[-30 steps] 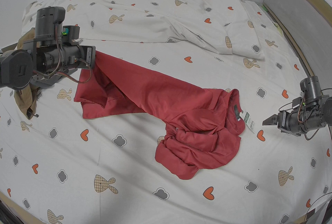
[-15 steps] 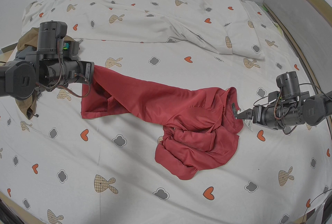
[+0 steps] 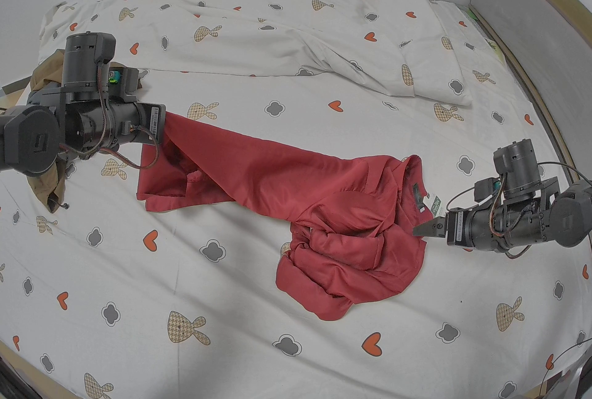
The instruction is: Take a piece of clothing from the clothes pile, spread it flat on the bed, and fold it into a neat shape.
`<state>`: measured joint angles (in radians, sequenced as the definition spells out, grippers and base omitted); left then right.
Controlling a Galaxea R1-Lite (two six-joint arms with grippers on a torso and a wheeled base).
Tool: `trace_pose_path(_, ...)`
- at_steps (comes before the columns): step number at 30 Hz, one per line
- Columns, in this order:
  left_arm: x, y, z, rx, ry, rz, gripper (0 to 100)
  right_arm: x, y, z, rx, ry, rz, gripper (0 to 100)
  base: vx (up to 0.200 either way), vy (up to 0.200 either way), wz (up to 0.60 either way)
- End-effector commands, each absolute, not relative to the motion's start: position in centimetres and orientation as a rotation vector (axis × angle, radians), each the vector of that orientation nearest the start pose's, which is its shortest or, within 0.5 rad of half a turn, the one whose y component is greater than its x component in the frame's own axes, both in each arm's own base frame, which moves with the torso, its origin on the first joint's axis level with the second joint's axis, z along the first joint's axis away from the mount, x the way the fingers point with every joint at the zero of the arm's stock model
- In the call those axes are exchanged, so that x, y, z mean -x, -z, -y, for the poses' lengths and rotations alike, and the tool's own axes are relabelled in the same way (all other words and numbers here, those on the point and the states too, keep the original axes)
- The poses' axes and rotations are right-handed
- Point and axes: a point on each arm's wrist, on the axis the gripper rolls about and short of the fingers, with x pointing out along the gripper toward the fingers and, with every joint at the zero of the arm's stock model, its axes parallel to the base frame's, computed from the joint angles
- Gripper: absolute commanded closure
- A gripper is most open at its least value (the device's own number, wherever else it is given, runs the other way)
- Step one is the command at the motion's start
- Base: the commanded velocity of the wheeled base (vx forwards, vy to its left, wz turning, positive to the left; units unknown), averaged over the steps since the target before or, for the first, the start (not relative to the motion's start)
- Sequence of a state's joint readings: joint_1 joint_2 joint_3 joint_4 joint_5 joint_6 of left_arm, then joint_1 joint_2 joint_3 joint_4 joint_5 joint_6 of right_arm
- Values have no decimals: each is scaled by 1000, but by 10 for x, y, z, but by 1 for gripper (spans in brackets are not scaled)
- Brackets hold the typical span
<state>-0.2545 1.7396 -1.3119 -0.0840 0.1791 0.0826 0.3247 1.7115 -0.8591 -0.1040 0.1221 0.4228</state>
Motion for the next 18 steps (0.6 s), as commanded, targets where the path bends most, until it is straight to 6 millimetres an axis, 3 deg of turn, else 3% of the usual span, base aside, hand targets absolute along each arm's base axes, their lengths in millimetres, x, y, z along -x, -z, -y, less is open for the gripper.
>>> trace_pose_path(1, -330, -256, 82, -186, 90, -333, 0, -268, -142, -108, -307, -298, -844, 0, 0, 0, 0)
trace_pose_path(6, -359, -267, 81, -178, 37, -278, 0, -268, -144, -110, -321, -299, -842, 0, 0, 0, 0)
trace_pose_path(7, -373, -268, 77, -181, -15, -263, 0, -268, -144, -110, -322, -300, -845, 0, 0, 0, 0)
trace_pose_path(11, -392, -263, 67, -181, -119, -263, 0, -262, -140, -110, -318, -302, -861, 0, 0, 0, 0)
trace_pose_path(16, -376, -254, 61, -179, -126, -313, 0, -254, -137, -116, -306, -336, -883, 0, 0, 0, 0)
trace_pose_path(18, -351, -248, 59, -187, -109, -353, 0, -251, -132, -124, -292, -368, -911, 0, 0, 0, 0)
